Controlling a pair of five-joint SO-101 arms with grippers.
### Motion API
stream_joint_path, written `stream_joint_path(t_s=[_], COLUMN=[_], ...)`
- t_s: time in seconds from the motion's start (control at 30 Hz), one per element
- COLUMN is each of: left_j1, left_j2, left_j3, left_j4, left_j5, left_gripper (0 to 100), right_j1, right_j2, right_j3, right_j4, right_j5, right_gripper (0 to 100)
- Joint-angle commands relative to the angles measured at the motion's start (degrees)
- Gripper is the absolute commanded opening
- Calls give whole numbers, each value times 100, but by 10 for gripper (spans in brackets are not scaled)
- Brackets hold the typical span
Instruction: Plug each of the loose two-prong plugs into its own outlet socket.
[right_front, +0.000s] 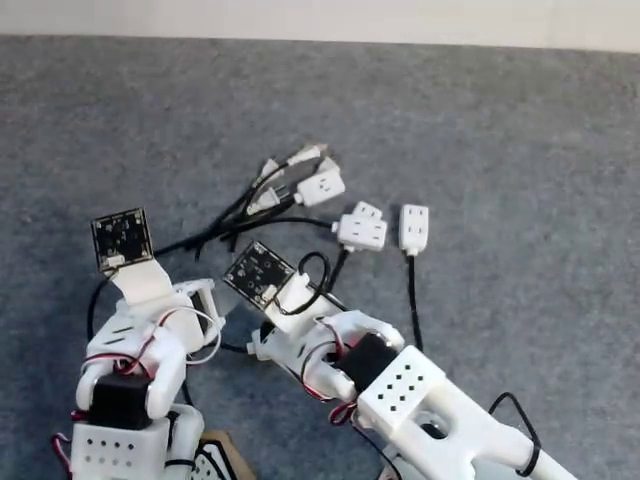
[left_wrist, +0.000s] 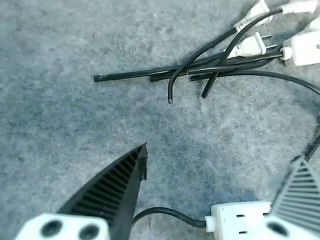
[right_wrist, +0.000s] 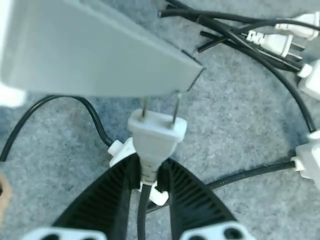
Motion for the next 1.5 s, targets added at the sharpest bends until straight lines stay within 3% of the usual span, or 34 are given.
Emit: stream_joint_path(t_s=[0.0, 0.37, 0.7, 0.93, 1.47], left_j1=[-13, -22, 4, 356, 215], left_j2=[-110, -101, -66, -66, -66], left_j3=[-303, -4, 989, 1086, 919], left_j4=[114, 149, -360, -343, -360], left_j5=[79, 44, -114, -114, -114], left_gripper=[421, 421, 421, 421, 421], right_j1=[-48, 259, 488, 488, 954], right_j2=[-110, -119, -171, -163, -101], right_j3=[-40, -66, -1270, -1895, -2062], right_j4=[-136, -75, 963, 1411, 1965], right_j5=[-62, -62, -26, -26, 378], right_gripper=[5, 5, 5, 5, 5])
